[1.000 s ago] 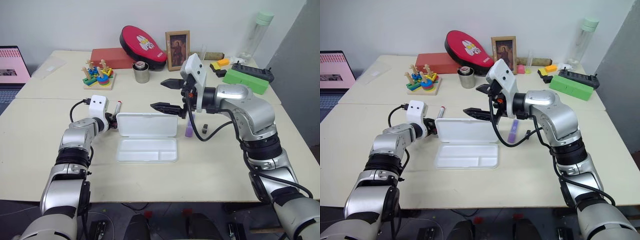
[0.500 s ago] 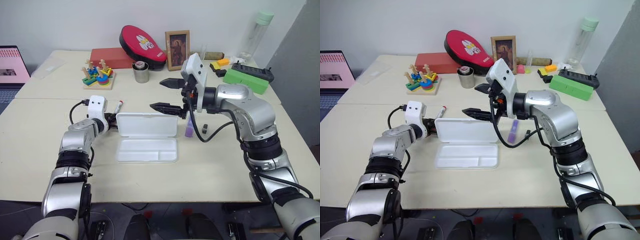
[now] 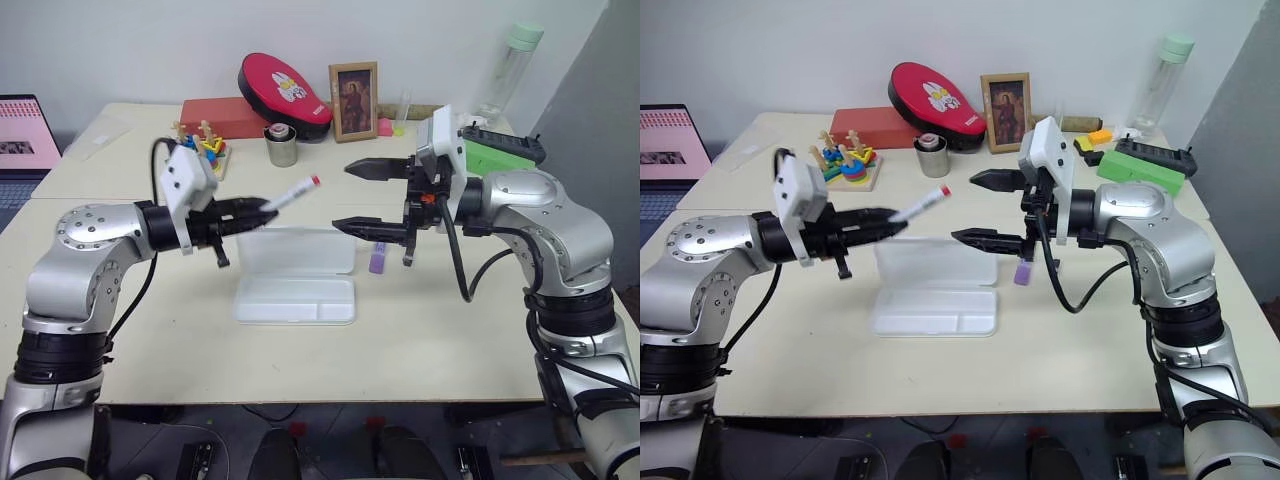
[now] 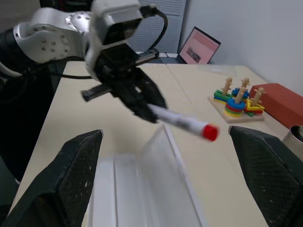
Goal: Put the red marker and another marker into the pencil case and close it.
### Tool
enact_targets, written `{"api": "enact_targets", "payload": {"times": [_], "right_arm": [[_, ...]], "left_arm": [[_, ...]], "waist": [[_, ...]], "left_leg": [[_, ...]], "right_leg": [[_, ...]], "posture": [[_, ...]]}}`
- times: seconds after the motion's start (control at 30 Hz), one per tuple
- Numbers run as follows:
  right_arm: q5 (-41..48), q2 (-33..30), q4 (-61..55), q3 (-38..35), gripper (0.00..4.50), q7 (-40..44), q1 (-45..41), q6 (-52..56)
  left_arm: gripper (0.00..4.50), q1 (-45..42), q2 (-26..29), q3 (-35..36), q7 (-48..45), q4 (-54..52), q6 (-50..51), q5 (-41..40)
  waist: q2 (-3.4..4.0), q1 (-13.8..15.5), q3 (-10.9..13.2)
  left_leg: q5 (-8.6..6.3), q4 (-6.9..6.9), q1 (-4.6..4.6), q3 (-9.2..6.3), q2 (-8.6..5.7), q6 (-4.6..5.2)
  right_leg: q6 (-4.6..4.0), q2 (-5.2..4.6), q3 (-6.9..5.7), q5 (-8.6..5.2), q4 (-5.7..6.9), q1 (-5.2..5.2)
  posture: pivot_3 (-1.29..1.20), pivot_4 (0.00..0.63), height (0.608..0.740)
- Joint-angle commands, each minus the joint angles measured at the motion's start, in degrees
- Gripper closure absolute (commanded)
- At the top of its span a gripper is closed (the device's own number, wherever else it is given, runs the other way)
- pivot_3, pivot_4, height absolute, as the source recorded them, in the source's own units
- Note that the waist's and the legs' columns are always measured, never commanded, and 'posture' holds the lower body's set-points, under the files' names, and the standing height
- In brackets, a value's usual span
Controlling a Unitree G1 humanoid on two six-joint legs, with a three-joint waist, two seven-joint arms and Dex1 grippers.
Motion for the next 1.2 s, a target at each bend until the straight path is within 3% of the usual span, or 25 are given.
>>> {"api": "enact_targets", "payload": {"times": [0.03,0.17,0.4,1.2], "right_arm": [[0.6,-0.8,-2.0,-1.2,0.00,-0.7,0.0,-0.6],[0.3,-1.6,-3.0,-0.8,0.00,-1.1,1.5,-0.2],[0.4,-4.8,-6.6,1.2,0.00,-1.2,6.0,3.0],[0.6,-6.3,-8.7,2.1,0.00,-4.1,9.5,5.8]], "left_arm": [[4.07,0.9,2.7,-5.5,-4.4,0.4,-6.0,6.5],[4.07,-1.7,1.7,-11.3,-7.0,6.9,-12.2,12.7],[4.07,-4.7,-2.3,-15.2,-8.4,13.7,-15.1,16.8],[4.07,-4.2,-5.0,-17.1,-8.8,15.1,-12.1,21.6]], "waist": [[0.02,0.0,0.0],[0.03,0.3,0.0],[0.03,0.3,0.0],[0.03,0.1,0.0]], "left_leg": [[0.00,0.00,0.01,0.00,0.00,0.01],[0.01,0.00,-0.04,0.01,-0.01,0.02],[0.00,0.00,-0.11,0.00,-0.02,0.03],[0.00,0.04,-0.09,-0.01,-0.02,0.05]], "right_leg": [[0.00,0.00,0.01,0.00,-0.01,0.00],[-0.01,0.01,0.01,0.00,-0.02,-0.02],[-0.02,0.00,-0.01,0.00,-0.04,-0.05],[-0.02,0.01,0.01,-0.01,0.01,-0.05]], "posture": [[0.00,0.150,0.740],[0.00,0.150,0.740],[0.00,0.150,0.740],[0.00,0.150,0.740]]}}
